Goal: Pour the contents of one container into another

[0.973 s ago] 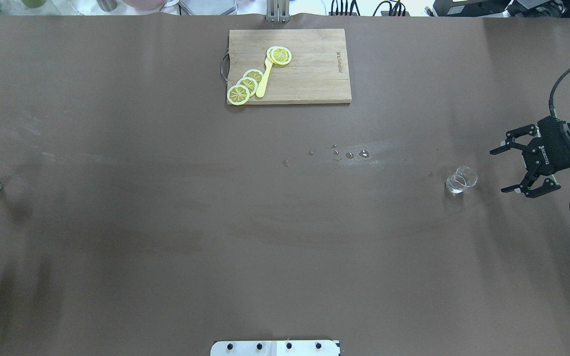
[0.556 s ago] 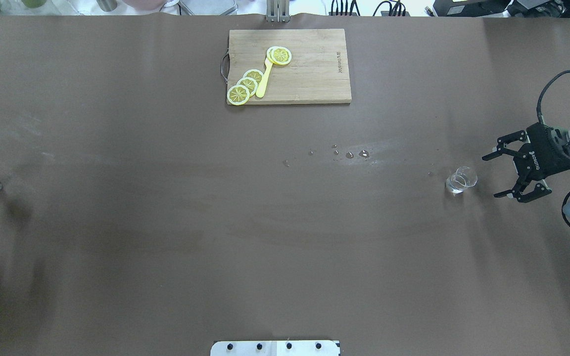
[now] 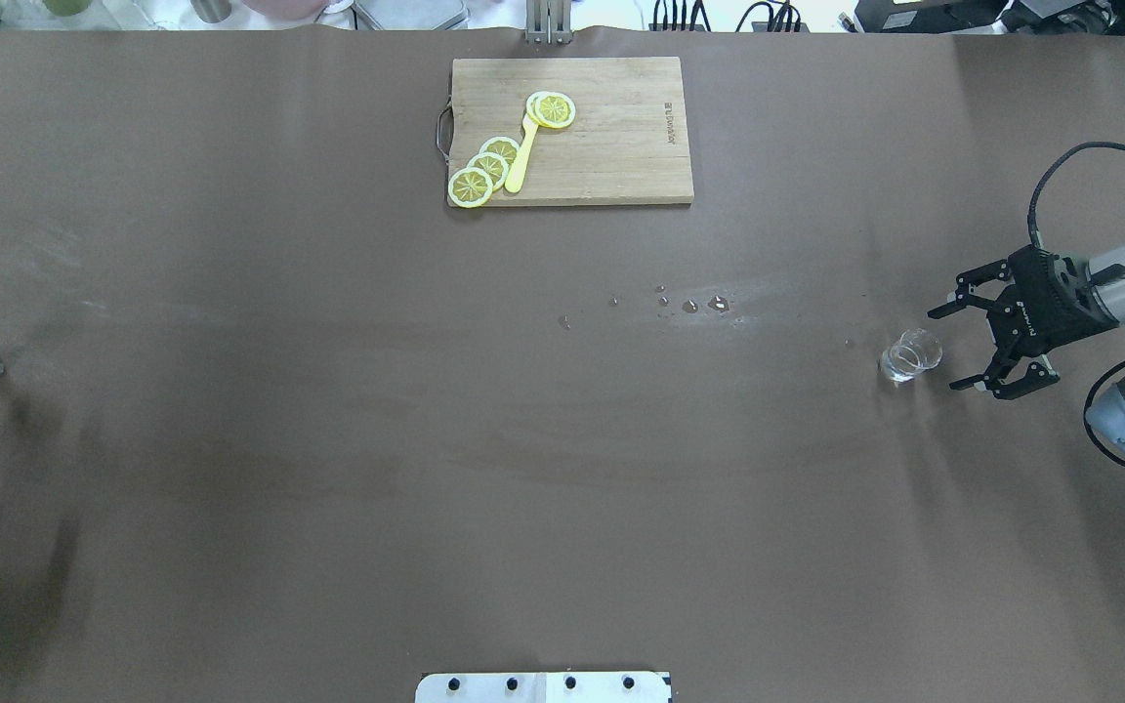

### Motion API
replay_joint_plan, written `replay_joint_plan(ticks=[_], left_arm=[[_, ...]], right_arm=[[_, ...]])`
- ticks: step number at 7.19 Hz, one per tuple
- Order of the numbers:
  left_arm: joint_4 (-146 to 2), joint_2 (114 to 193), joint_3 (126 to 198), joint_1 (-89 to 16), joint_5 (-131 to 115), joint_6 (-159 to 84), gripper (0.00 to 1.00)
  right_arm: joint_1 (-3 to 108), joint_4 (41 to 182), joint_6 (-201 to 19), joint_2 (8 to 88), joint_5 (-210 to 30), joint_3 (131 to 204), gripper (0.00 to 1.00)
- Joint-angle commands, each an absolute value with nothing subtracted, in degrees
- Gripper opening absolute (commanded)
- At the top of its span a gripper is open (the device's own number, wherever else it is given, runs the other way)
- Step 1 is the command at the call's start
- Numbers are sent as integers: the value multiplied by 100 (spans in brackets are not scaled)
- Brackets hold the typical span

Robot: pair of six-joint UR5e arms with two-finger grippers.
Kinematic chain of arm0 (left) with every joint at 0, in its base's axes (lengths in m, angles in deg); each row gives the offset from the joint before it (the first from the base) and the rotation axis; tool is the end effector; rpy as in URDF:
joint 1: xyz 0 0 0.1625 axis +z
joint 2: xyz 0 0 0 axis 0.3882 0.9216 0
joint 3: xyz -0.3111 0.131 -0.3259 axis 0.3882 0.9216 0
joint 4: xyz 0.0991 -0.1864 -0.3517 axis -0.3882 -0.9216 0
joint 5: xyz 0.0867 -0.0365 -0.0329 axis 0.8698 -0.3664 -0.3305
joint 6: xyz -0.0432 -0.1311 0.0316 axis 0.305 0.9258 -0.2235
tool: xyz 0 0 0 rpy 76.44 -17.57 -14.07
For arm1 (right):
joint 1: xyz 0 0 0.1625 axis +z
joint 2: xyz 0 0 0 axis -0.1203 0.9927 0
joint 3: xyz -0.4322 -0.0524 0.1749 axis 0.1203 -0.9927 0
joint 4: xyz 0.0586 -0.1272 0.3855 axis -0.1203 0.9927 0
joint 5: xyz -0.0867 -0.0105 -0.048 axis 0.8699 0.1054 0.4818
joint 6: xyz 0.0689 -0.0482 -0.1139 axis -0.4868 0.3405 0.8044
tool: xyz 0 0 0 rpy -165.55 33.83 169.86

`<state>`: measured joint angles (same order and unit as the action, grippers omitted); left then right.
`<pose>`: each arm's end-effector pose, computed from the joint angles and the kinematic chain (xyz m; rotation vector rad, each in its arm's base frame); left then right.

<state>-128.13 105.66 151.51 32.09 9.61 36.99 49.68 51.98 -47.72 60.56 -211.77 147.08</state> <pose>0.2040 -0.2450 0.7504 1.3569 0.7203 -0.4411 -0.2945 -0.4777 0.6410 1.0558 -1.0018 -1.4061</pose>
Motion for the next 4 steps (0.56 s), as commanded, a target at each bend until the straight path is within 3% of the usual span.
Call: replay_joint_plan(ticks=[1,4], left_arm=[[-11936,10728,14928,3233,1097,4234,98],[-10799,10815,14883,2498,1476,4907,98]], right_arm=[[4882,5193,-4781,5950,-21052,14644,96],[4864,5115,-4808,5888,-20955,14600,96]])
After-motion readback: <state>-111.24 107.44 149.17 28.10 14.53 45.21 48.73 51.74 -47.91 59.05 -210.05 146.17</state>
